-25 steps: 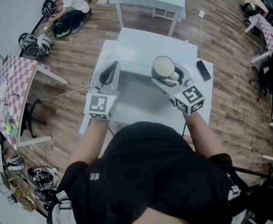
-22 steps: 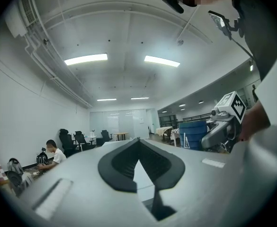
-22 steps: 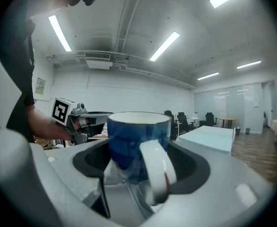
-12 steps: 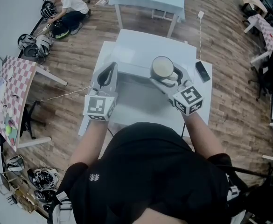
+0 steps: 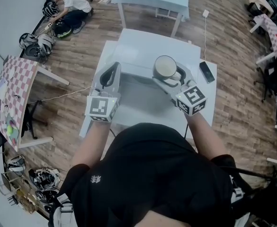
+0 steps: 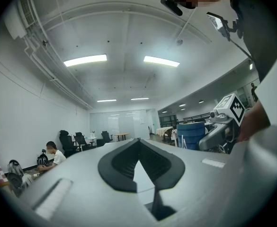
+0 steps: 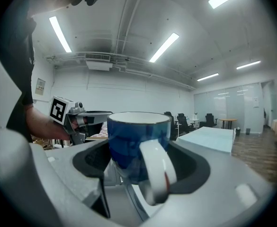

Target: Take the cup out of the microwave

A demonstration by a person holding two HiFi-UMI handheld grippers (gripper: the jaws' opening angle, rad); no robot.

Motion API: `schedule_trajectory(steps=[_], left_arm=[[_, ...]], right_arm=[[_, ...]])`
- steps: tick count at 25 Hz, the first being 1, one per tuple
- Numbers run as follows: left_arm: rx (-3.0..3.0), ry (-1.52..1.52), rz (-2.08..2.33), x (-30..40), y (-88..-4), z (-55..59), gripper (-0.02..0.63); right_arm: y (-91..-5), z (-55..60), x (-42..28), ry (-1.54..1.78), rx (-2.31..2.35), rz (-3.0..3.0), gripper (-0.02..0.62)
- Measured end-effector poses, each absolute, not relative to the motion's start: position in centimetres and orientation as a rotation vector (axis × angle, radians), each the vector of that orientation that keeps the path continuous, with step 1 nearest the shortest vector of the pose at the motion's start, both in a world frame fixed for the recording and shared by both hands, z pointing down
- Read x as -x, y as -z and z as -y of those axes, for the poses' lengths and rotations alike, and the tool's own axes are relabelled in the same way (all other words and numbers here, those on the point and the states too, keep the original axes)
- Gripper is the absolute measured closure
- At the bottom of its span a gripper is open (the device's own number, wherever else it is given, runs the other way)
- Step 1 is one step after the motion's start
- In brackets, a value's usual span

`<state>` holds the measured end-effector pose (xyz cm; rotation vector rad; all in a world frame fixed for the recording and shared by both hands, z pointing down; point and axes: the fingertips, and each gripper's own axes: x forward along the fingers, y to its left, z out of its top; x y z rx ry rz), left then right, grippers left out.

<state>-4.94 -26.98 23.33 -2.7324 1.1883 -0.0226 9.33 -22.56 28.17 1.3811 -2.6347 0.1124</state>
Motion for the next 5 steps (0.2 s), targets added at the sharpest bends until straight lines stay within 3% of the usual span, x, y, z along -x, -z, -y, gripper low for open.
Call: schedule_trajectory(steps=[5], left_arm=[[2.728,0.011,-1.195,5.41,-23.14,27.14,0.6]], right_arm=[[-28.25,22.83,-8.68,-0.129,-1.376,2.656,0.224]])
